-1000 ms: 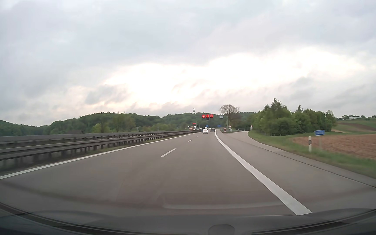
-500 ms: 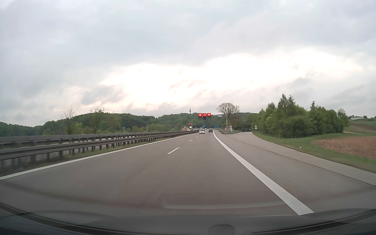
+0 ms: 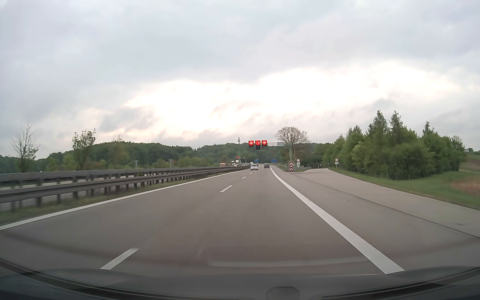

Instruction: Follow the waypoints while adhering to traffic rules and regulations

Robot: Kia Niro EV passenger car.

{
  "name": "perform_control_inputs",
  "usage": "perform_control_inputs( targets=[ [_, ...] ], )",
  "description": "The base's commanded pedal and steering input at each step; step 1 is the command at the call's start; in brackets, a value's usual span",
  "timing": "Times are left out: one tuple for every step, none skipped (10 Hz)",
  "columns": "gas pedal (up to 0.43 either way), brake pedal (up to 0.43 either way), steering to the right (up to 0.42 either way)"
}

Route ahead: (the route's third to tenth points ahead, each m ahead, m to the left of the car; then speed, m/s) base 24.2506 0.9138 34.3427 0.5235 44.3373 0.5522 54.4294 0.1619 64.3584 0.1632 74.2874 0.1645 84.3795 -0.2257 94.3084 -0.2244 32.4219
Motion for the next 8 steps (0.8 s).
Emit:
perform_control_inputs(
  targets=[
    [0.268, 0.000, 0.005],
    [0.280, 0.000, 0.005],
    [0.280, 0.000, 0.004],
    [0.280, 0.000, 0.004],
    [0.280, 0.000, 0.004],
    [0.280, 0.000, 0.003],
    [0.280, 0.000, 0.003],
    [0.280, 0.000, 0.003]
  ],
)
